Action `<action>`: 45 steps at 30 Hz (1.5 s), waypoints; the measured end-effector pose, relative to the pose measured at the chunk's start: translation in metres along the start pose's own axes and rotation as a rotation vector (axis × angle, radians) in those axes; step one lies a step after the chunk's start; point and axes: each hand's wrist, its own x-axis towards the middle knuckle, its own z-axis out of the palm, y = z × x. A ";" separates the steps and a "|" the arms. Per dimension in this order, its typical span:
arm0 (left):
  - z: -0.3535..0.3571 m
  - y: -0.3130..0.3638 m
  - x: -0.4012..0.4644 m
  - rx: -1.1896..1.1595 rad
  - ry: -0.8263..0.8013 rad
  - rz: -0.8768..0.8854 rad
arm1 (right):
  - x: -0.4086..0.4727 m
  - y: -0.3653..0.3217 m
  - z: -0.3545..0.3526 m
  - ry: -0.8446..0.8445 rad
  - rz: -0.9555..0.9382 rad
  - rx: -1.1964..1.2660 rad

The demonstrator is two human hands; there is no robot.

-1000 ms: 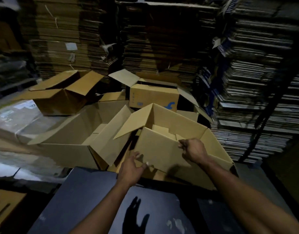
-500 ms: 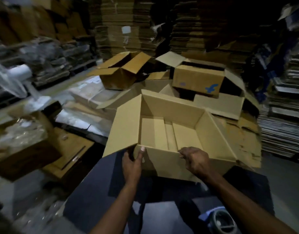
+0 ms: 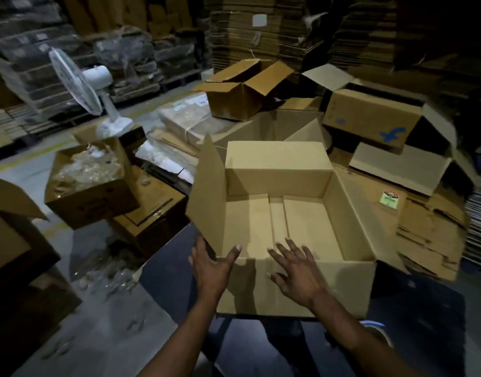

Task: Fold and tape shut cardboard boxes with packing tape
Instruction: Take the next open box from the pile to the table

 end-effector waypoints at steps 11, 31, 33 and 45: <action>0.063 -0.028 -0.011 0.774 -0.377 0.537 | -0.065 0.094 -0.032 0.602 0.965 0.579; 0.063 -0.051 -0.002 0.889 -0.430 0.651 | -0.052 0.161 -0.047 0.684 1.290 1.971; 0.057 -0.052 0.012 0.881 -0.422 0.620 | -0.044 0.159 -0.038 0.668 1.266 1.934; 0.020 -0.067 0.053 0.929 -0.402 0.579 | -0.057 0.079 0.000 0.302 0.735 0.812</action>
